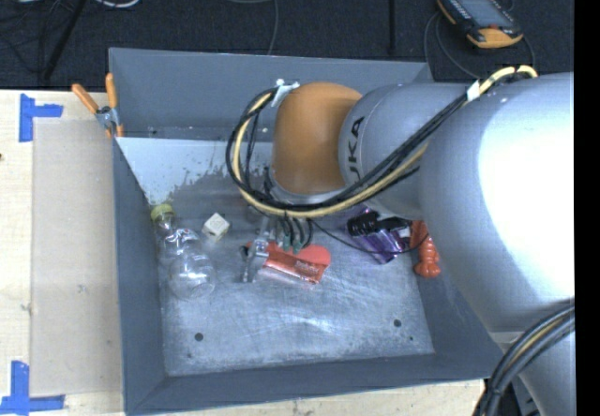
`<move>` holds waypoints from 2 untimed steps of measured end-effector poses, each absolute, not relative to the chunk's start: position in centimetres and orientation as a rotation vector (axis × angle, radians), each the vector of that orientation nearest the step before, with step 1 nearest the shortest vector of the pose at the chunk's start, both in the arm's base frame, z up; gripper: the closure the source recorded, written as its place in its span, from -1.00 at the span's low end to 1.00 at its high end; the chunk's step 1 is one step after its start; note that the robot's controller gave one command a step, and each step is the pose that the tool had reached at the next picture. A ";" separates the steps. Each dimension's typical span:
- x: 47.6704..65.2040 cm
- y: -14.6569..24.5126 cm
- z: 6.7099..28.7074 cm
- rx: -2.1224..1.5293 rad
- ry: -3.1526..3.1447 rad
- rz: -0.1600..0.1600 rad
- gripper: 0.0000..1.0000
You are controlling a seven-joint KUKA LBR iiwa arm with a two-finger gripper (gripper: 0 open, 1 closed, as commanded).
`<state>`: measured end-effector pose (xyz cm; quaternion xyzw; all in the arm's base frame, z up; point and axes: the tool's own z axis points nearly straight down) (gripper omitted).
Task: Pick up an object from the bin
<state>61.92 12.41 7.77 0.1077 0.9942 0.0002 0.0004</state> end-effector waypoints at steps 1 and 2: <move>61.9 12.4 7.8 0.340 3.123 0.001 1.00; 61.9 12.4 7.8 0.340 3.123 0.001 -1.00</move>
Offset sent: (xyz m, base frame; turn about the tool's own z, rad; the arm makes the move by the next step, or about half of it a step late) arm 0.0000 0.0000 0.0000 0.0000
